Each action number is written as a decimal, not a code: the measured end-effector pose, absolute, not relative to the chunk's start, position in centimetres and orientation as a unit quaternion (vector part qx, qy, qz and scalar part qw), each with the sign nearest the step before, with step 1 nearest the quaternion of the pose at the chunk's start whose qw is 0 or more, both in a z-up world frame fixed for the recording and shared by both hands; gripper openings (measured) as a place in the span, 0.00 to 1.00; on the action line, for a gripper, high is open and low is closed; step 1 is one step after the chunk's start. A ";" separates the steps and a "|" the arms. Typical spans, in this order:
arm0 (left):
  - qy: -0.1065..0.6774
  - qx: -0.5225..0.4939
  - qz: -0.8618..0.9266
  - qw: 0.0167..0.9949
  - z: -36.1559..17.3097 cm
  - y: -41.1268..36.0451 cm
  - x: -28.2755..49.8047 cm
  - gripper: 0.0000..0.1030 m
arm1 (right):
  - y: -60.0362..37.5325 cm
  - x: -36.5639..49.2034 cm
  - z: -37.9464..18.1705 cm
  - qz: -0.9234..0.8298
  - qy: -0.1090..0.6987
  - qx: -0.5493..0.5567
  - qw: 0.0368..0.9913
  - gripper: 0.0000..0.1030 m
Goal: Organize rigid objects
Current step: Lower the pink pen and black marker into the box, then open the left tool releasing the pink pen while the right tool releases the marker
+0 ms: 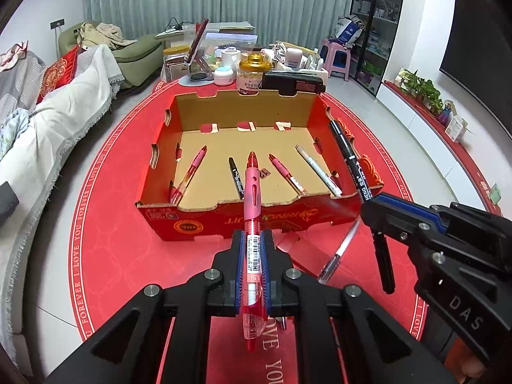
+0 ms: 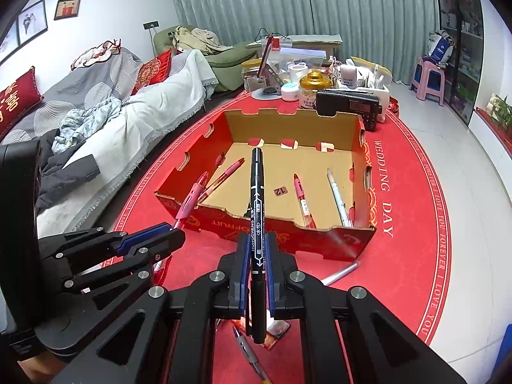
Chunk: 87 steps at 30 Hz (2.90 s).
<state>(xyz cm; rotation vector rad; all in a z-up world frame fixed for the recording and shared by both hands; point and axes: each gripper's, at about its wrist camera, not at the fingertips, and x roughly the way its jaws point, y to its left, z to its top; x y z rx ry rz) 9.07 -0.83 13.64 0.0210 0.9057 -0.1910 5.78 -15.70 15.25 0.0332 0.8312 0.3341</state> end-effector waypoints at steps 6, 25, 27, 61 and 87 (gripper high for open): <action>0.441 0.004 -0.092 0.893 13.6 -0.8 10.3 0.10 | -15.8 6.9 15.4 0.158 0.404 0.015 0.901 0.10; 0.442 0.002 -0.088 0.893 14.2 -0.3 14.2 0.10 | -16.2 11.0 16.3 0.149 0.409 0.025 0.900 0.10; 0.443 0.004 -0.089 0.892 14.2 -0.3 14.8 0.10 | -16.2 11.7 16.6 0.147 0.410 0.025 0.900 0.10; 0.516 -0.013 -0.079 0.853 9.1 0.0 23.8 0.10 | -16.5 19.2 11.9 0.120 0.471 0.036 0.873 0.10; 0.520 0.007 -0.087 0.850 8.6 -0.9 23.2 0.65 | -17.7 18.6 11.6 0.097 0.484 0.060 0.867 0.10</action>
